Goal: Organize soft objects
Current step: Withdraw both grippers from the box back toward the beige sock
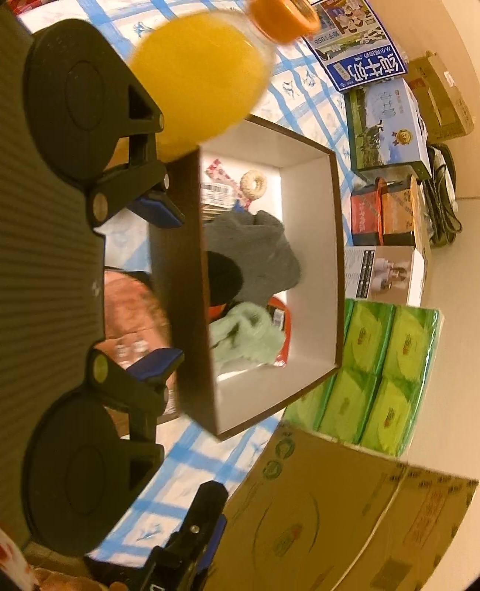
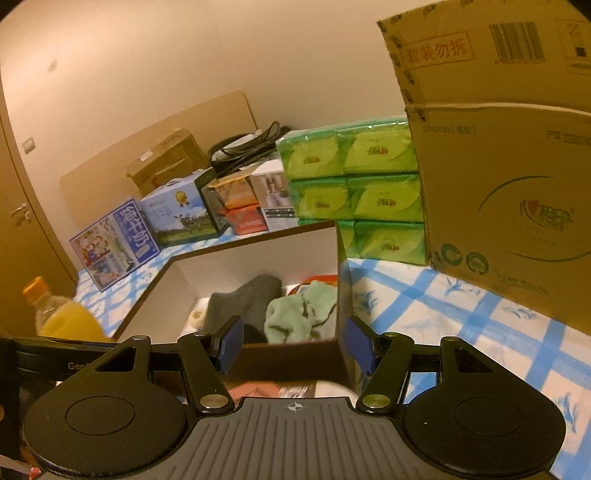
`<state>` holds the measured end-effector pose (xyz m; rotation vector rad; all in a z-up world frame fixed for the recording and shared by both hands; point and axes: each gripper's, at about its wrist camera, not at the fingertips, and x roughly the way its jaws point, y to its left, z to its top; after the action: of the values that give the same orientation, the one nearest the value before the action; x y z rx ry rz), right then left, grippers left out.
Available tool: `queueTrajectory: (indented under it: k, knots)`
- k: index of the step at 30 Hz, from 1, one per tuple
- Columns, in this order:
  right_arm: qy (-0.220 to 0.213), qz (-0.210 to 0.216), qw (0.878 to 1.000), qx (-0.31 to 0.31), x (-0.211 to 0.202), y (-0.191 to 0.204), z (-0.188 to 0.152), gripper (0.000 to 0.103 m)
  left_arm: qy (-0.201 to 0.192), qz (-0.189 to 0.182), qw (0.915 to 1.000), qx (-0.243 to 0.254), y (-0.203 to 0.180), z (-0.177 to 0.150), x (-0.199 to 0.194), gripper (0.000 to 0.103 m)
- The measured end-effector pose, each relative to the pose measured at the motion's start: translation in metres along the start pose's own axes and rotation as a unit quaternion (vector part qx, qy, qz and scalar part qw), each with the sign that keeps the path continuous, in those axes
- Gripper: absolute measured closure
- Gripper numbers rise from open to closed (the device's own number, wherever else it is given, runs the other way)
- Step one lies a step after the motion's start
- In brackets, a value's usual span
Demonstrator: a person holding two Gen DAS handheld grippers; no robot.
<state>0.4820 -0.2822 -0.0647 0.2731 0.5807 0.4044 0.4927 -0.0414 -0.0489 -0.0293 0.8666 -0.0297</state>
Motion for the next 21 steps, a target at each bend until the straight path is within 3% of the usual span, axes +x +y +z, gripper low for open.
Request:
queueTrajectory:
  k: [6,12,21]
  knots:
    - [-0.005,0.010,1.000,0.003,-0.038,0.022,-0.021,0.041,0.004,-0.019,0.9998,0.003,0.012,-0.037,-0.035,0.033]
    - [-0.001,0.012,1.000,-0.015,-0.070,0.049,-0.054,0.030,0.008,-0.035,0.9993,0.006,0.028,-0.080,-0.066,0.033]
    - [0.004,-0.003,1.000,-0.013,-0.105,0.076,-0.107,0.026,-0.008,-0.021,0.9992,0.034,0.050,-0.139,-0.104,0.033]
